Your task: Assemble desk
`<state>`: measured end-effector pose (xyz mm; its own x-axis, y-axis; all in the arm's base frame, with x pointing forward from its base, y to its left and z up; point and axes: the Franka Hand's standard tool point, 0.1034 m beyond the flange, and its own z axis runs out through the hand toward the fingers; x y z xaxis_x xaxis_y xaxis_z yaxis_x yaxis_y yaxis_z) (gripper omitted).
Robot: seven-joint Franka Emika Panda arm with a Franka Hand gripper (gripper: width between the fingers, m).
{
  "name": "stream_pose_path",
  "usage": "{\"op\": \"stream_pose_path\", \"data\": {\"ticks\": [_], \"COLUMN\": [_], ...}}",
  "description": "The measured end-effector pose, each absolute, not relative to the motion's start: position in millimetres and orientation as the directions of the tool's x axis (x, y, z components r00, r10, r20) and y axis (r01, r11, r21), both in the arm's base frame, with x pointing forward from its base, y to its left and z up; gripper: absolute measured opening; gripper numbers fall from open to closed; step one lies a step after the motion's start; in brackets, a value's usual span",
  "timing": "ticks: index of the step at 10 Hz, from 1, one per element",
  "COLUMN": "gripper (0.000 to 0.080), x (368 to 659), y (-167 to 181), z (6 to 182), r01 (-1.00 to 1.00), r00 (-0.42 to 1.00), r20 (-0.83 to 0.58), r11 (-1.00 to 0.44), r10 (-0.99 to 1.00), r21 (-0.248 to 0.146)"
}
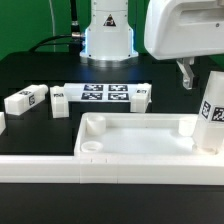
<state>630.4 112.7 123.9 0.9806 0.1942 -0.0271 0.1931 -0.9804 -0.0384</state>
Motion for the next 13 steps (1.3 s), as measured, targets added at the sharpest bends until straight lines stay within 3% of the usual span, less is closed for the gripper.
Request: {"op": "stream_pose_path", "data": {"ticks": [4, 6, 11, 13], "gripper": [0.062, 0.0292, 0.0292, 0.0292], "x": [635.6, 635.6, 636.1, 635.6], "y": [107.2, 108.3, 105.4, 105.8], "z": [122.2, 122.3, 122.1, 121.7], "r01": [0.235, 0.237, 0.191, 0.039], "r00": [0.972, 0.971, 0.981, 0.999], "r20": [-0.021, -0.02, -0.022, -0.026], "r11": [-0.971, -0.971, -0.981, -0.998], "r10": [0.236, 0.238, 0.192, 0.04], "r21": [-0.044, -0.043, -0.04, -0.042]}}
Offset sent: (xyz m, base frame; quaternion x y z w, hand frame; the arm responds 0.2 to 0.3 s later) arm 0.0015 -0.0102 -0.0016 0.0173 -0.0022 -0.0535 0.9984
